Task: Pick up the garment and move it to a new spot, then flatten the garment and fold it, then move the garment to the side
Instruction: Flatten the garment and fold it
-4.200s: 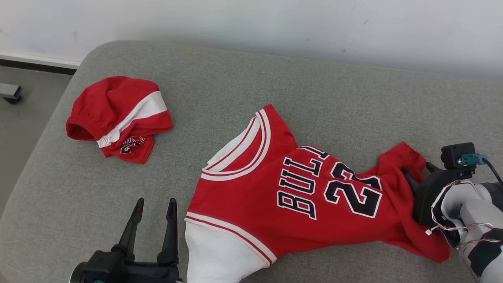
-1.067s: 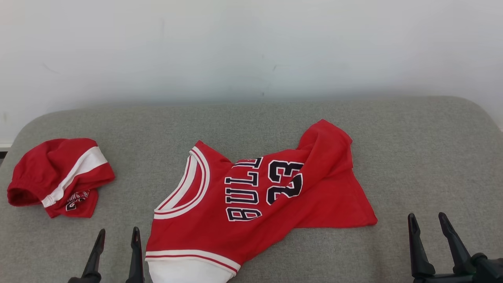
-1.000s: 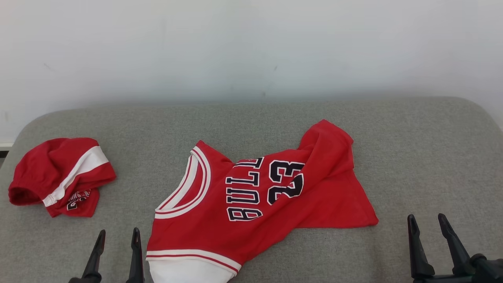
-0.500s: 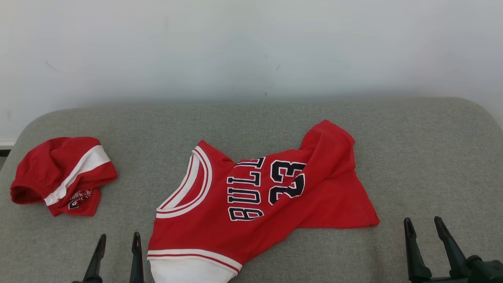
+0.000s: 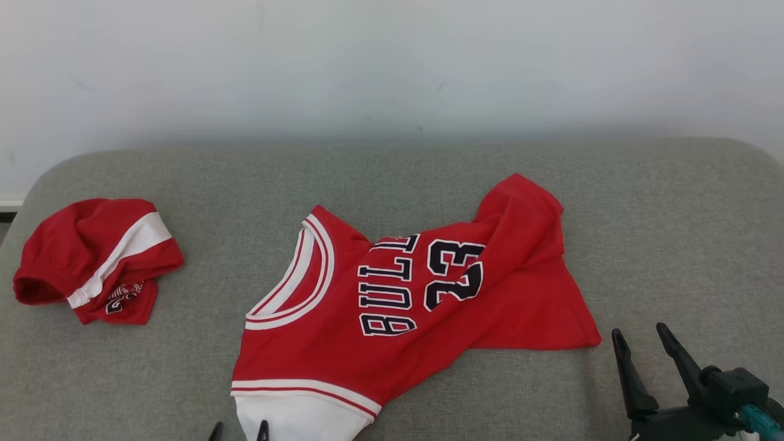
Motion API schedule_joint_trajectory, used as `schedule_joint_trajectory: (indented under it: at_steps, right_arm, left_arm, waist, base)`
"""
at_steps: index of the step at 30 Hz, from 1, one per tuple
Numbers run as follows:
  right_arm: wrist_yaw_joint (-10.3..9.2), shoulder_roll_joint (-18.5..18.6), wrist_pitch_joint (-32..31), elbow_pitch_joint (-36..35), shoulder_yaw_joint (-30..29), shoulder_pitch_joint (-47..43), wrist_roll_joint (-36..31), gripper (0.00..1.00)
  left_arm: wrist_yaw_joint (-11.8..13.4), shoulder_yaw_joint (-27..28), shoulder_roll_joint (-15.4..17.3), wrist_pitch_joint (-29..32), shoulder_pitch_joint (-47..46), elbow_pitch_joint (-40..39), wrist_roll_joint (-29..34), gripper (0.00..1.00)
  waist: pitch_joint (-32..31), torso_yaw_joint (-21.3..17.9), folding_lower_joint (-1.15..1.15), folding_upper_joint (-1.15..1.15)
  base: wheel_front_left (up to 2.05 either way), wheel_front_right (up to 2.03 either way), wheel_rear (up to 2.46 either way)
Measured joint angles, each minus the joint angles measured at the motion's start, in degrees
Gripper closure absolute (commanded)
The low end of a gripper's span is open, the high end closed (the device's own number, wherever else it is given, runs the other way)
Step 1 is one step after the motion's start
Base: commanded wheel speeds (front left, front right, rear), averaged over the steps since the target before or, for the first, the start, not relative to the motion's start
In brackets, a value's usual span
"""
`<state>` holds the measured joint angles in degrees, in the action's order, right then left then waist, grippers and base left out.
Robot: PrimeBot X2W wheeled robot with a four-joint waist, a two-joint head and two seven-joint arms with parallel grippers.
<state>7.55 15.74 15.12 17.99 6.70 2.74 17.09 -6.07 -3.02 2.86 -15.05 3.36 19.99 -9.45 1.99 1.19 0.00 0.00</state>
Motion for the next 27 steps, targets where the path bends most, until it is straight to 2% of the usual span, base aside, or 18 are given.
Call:
schedule_joint_trajectory:
  at_steps: [6, 13, 27]
  right_arm:
    - [0.0, 1.2, 0.0, 10.2, 2.4, 5.3, 1.3, 0.0]
    - [0.0, 1.2, 0.0, 19.8, 4.6, 10.3, 3.0, 0.0]
    - [0.0, -0.5, 0.0, 30.6, 8.6, 16.4, 7.3, 0.0]
  left_arm:
    - [-0.5, -2.2, 0.0, 0.0, -1.4, 7.3, -1.9, 0.0]
    - [-0.6, -4.8, 0.0, 0.0, -1.5, 9.4, -6.2, 0.0]
    - [-0.9, -9.7, 0.2, -0.5, -5.2, 15.5, -10.5, 0.0]
  waist:
    - [1.4, 1.1, 0.0, 0.0]
    - [2.8, 2.0, 0.0, 0.0]
    - [4.9, 3.6, 0.0, 0.0]
  base:
    - [0.0, 0.0, 0.0]
    - [0.0, 0.0, 0.0]
    - [0.0, 0.0, 0.0]
